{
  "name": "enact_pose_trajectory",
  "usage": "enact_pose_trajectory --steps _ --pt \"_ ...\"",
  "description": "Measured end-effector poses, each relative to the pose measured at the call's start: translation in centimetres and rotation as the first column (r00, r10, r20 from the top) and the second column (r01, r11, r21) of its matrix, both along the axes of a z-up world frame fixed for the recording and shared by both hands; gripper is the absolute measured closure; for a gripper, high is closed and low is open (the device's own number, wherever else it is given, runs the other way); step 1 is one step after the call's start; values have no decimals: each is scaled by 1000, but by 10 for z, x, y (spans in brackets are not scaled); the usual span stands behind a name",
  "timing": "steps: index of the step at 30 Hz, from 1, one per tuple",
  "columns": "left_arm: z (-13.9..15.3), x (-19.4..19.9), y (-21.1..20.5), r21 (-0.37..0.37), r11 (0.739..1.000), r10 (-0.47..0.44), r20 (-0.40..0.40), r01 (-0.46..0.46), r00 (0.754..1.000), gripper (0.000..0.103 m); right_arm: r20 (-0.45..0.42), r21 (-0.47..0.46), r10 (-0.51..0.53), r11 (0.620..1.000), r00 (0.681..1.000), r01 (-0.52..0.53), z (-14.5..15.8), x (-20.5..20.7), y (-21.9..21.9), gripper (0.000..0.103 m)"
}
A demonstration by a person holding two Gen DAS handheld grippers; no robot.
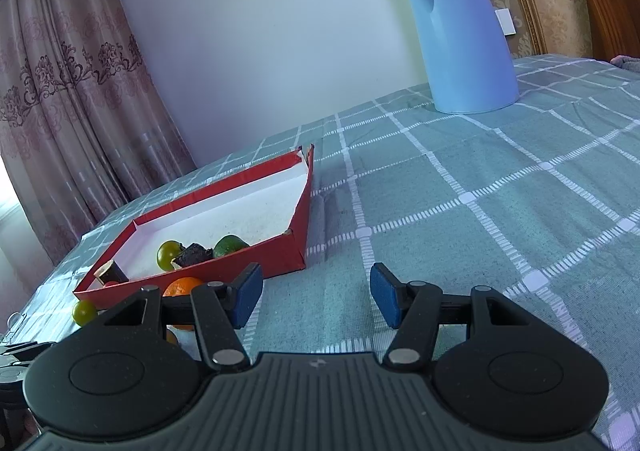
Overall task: Organize fruits
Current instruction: 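Grasp the small brown fruit with the left gripper, then carry the brown fruit into the red tray and open the left gripper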
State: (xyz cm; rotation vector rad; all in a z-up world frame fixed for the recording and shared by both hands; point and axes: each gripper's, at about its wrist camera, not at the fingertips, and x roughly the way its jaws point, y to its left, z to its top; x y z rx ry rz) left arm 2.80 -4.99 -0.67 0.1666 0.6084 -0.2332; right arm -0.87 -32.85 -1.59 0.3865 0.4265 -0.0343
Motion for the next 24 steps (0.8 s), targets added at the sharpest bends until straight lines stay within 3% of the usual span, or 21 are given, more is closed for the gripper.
enact_pose_trajectory --steps 3,9,15,24 --pt "2 -3 -3 5 1000 -2 0 2 1000 80 4 2 -1 1000 1000 1 0 0 -1 45" --pt "20 4 -10 17 1000 6 52 -6 999 80 12 10 -1 1000 1000 1 -1 -2 -2 44" --pt "38 51 -25 26 999 29 63 -31 998 80 16 22 -3 1000 1000 3 -1 -3 -3 45" --pt "25 98 -35 19 998 65 29 -66 997 79 16 47 2 999 1000 -3 -1 -4 -6 44"
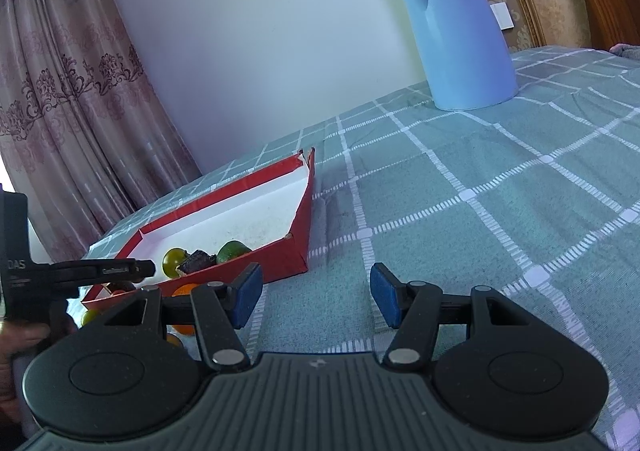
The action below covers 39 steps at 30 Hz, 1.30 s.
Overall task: Organize fruits
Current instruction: 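Carry the brown fruit into the red tray and open the left gripper, then grasp the second small brown fruit with the right gripper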
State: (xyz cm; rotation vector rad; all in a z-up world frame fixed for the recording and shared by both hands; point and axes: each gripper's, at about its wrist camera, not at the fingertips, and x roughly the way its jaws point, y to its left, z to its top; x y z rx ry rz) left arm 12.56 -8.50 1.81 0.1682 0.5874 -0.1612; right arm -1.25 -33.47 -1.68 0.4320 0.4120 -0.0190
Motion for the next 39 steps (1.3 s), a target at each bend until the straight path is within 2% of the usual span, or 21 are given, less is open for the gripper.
enact_pose_trajectory --steps 3,6,8,10,11,15,19,22,28,39 --pt "1 -7 3 17 1000 18 23 -18 1000 69 -1 5 1 1000 1000 -1 0 0 -1 44" --pt "9 -23 14 -4 1000 29 43 -29 999 59 -1 6 1 1000 1000 -1 0 0 -1 44" --pt "14 -37 24 -26 999 23 54 -21 998 45 -1 7 -1 1000 1000 1 0 0 -1 44" --pt "19 -56 40 -37 998 52 77 -49 996 7 3 11 -4 1000 1000 4 0 -1 -2 44" --pt "20 -66 49 -51 996 72 96 -67 993 3 6 12 -5 1000 1000 5 0 -1 -2 44" --pt "19 -97 90 -101 988 127 106 -116 986 2 11 4 22 1000 1000 -22 1 0 0 44" --pt "8 -115 117 -118 981 170 110 -157 979 0 17 -62 125 990 992 -123 6 -5 20 44" --pt "-2 -121 124 -101 981 178 112 -167 978 0 4 -152 203 968 979 -200 10 -9 47 44" --pt "-15 -127 123 -92 984 160 106 -150 981 0 -56 -284 273 918 961 -277 11 -4 93 44" --pt "-18 -123 135 -172 976 148 74 -133 986 0 -146 -365 268 880 952 -303 6 18 128 44"
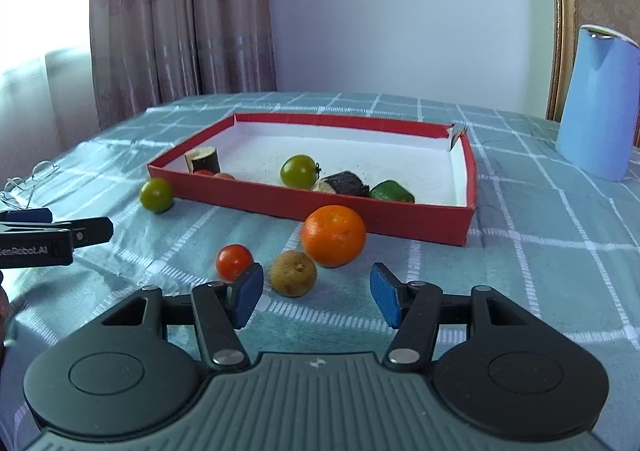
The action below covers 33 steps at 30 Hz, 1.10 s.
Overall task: Organize fruits
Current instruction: 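Grasp the second small brown fruit with the right gripper, then carry the brown fruit into the red tray and open the right gripper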
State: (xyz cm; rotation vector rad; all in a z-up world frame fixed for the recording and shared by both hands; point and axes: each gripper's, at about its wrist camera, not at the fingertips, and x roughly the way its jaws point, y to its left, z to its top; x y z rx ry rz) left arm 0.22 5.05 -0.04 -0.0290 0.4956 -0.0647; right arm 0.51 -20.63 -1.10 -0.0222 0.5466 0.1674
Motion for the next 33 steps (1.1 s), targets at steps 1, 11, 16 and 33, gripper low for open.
enact_pose_trajectory --steps 1,11,16,33 --pt "0 0 1 -5 1000 2 2 -2 1000 0 -6 -4 -1 1000 1000 1 0 2 1 44" --pt "0 0 5 -37 999 -3 -10 3 1000 0 -49 -19 6 1000 999 -6 -5 16 15 76" --pt "0 1 6 -44 999 4 -15 -5 1000 0 -37 2 7 1000 999 -7 -3 13 14 76" --pt "-1 4 6 -51 999 7 -30 -8 1000 0 85 18 -117 993 990 116 44 45 -31 76"
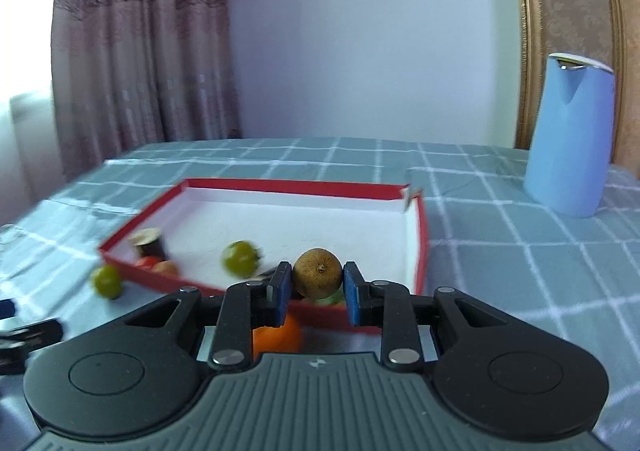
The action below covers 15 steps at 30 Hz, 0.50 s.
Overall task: Organize fruits
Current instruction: 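Carry the brown fruit into the red tray and open the right gripper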
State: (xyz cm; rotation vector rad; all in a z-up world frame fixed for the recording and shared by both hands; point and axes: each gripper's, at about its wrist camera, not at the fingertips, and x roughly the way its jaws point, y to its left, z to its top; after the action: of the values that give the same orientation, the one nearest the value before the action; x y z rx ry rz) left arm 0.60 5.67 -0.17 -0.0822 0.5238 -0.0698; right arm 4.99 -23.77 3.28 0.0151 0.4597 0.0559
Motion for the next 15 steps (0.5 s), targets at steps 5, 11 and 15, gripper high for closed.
enact_pose_trajectory --steps 5,11,15 --pt "0 0 1 -9 1000 -11 -2 11 1000 0 -13 3 -81 997 997 81 -7 28 -17 76" --pt "0 -3 0 -7 1000 -15 14 15 1000 0 -36 13 -124 992 992 124 -21 33 -29 76" --pt "0 -3 4 -24 1000 -13 8 13 1000 0 -1 44 -103 994 995 103 -17 7 -32 76"
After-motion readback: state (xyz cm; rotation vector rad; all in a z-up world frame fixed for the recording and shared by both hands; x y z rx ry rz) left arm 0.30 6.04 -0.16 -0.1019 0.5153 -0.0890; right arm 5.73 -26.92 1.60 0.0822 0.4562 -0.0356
